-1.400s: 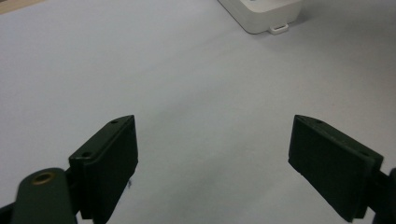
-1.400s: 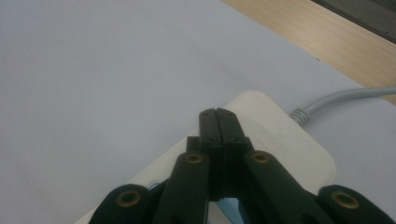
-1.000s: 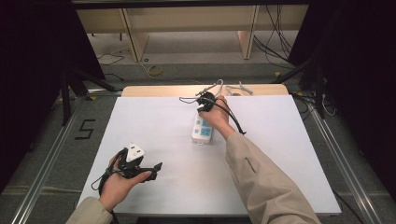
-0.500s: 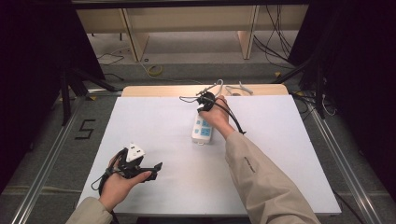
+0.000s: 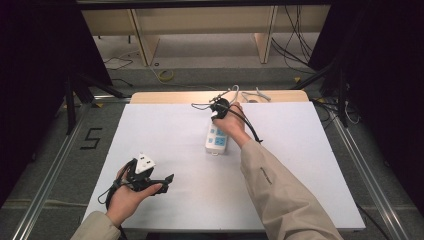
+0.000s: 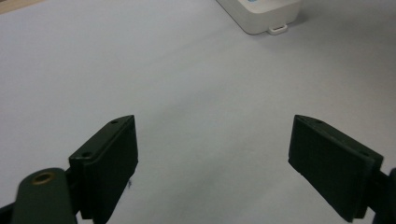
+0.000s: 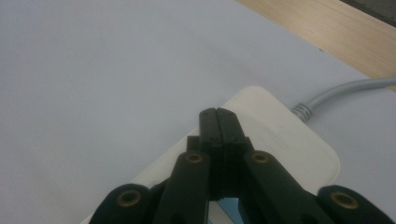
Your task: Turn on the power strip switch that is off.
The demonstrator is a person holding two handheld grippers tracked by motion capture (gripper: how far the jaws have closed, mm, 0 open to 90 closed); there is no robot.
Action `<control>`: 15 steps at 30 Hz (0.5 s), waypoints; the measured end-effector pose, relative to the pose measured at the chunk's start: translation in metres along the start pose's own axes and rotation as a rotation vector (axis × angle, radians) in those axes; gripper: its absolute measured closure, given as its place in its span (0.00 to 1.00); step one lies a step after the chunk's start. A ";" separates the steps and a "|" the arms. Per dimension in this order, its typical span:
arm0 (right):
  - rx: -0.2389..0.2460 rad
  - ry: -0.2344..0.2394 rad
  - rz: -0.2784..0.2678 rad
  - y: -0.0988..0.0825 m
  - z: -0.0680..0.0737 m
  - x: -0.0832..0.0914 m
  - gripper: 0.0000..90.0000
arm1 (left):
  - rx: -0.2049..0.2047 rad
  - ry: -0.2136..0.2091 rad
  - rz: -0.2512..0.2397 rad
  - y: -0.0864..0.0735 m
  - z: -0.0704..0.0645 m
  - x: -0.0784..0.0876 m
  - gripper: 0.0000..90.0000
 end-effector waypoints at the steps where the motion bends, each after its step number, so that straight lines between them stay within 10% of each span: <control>1: 0.001 0.000 0.002 0.000 0.000 0.000 1.00 | 0.000 0.000 0.000 0.000 0.000 0.000 0.17; 15: 0.001 -0.001 0.007 0.000 0.000 -0.001 1.00 | 0.005 0.002 -0.003 0.000 0.000 0.000 0.17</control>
Point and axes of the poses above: each handheld gripper's, and its own axes: x roughly backward along the jaws, y roughly out of its top, z roughly to its left, the point moved 1 cm from there along -x, roughly forward along the jaws, and after that the axes turned 8 degrees about y, right-handed, at the moved point
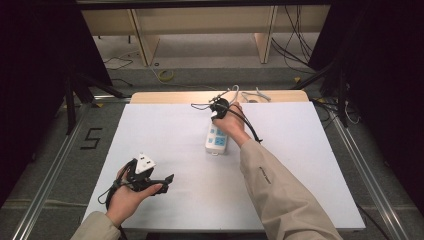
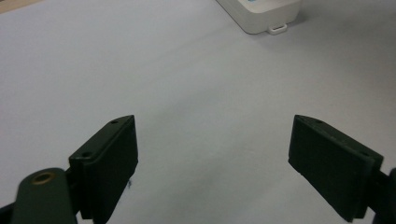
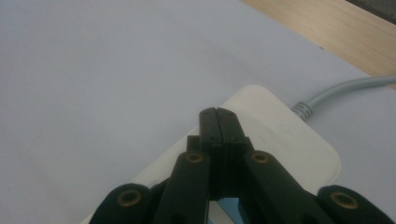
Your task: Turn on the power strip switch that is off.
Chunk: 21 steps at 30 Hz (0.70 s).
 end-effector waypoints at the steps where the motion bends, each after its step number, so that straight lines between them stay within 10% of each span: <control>1: -0.006 -0.002 0.002 0.000 0.001 0.000 1.00 | 0.001 0.000 0.000 0.000 0.000 0.000 0.17; 21: -0.014 -0.004 0.007 0.000 0.001 -0.001 1.00 | -0.003 -0.001 0.002 0.000 0.000 0.001 0.17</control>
Point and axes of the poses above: each handheld gripper's, and its own axes: x roughly backward along the jaws, y roughly out of its top, z roughly to its left, the point moved 1 cm from there along -x, roughly forward along the jaws, and after that the axes turned 8 degrees about y, right-handed, at the moved point
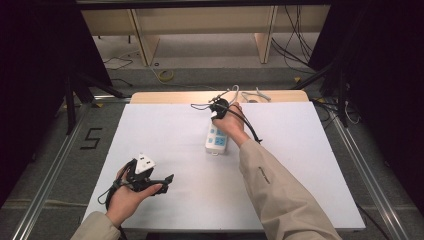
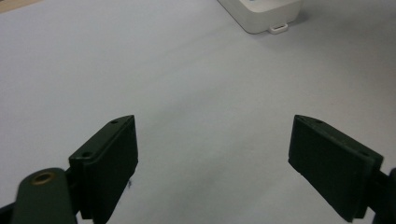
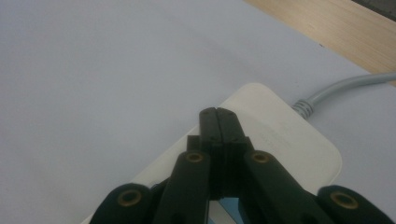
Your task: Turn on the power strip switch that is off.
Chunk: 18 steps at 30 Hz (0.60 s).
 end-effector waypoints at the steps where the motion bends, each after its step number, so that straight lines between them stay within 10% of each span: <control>1: -0.001 -0.002 -0.003 0.000 0.000 0.000 1.00 | -0.001 0.000 0.000 0.000 0.000 0.000 0.17; 18: -0.009 -0.012 -0.012 -0.001 0.001 0.000 1.00 | 0.005 0.000 -0.003 0.000 0.000 0.000 0.17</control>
Point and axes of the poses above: each handheld gripper's, and its own axes: x roughly backward along the jaws, y roughly out of its top, z roughly to its left, the point moved 1 cm from there along -x, roughly forward along the jaws, and after that the axes turned 8 degrees about y, right-handed, at the moved point
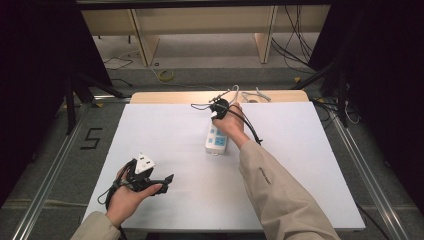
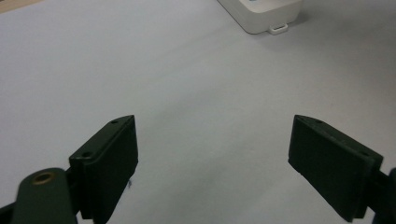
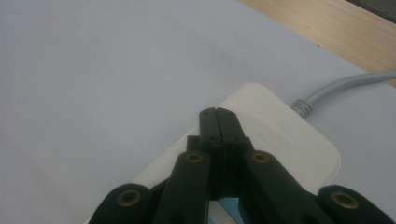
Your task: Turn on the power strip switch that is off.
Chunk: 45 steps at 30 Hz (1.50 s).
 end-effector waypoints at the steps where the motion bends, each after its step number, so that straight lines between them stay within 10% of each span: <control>1: 0.004 0.000 -0.003 0.000 0.000 0.000 1.00 | -0.003 0.001 0.002 0.000 0.000 0.000 0.17; 45: 0.003 0.023 -0.086 -0.037 -0.006 0.061 0.70 | -0.001 0.007 0.010 0.000 0.000 0.000 0.17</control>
Point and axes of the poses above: each handheld gripper's, and its own axes: x roughly backward along the jaws, y roughly out of its top, z roughly to its left, the point moved 1 cm from there along -x, roughly forward along the jaws, and after that the axes turned 8 degrees about y, right-handed, at the moved point
